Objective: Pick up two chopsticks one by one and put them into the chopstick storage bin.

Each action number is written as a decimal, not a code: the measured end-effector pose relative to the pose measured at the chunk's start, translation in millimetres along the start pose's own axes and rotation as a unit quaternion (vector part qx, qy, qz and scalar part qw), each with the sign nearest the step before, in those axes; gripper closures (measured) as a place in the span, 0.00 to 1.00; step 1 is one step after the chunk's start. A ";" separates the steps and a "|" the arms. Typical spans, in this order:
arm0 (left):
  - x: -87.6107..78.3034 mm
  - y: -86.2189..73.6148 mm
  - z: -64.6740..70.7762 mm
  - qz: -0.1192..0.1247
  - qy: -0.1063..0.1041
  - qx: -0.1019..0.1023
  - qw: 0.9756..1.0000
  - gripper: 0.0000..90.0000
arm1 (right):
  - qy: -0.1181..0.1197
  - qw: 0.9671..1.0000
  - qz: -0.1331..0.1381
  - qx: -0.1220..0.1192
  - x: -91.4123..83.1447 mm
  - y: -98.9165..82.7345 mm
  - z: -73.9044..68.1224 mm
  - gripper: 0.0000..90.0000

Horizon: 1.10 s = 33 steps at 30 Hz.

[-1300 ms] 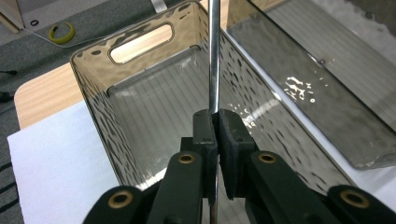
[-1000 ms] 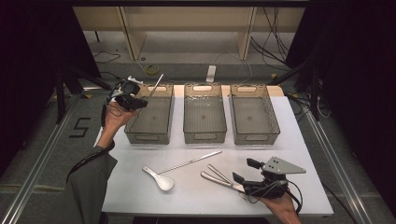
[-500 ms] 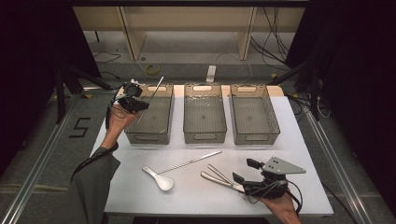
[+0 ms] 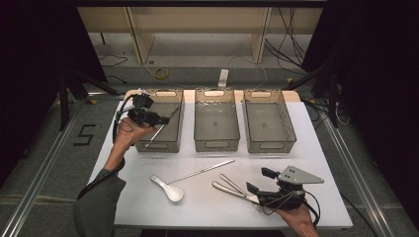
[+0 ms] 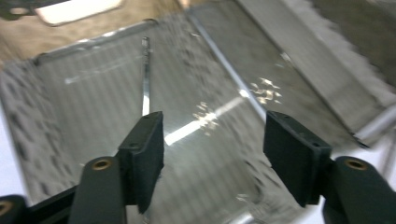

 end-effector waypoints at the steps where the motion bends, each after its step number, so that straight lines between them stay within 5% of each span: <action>1: -3.7 -3.5 4.0 0.003 -0.008 0.002 1.000 0.38 | 0.000 1.000 0.000 -0.001 0.0 0.0 0.0 0.29; 17: -30.2 -20.9 56.2 -0.021 -0.033 0.089 0.995 0.27 | 0.002 1.000 -0.001 -0.005 -0.4 0.4 -1.6 0.29; 28: -32.5 -31.9 79.3 -0.049 -0.040 0.137 0.988 0.27 | 0.002 1.000 -0.001 -0.005 -0.4 0.5 -1.1 0.29; 33: -31.9 -37.0 92.5 -0.065 -0.050 0.164 0.983 0.32 | 0.003 1.000 -0.002 -0.005 0.0 0.4 -1.4 0.29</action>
Point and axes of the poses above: each handheld gripper's, and its own axes: x roughly forward along the jaws, y roughly out of its top, z roughly to its right, the point moved 5 cm from there along x, roughly forward along the jaws, and after that the axes turned 14 degrees about y, right-handed, at the moved point
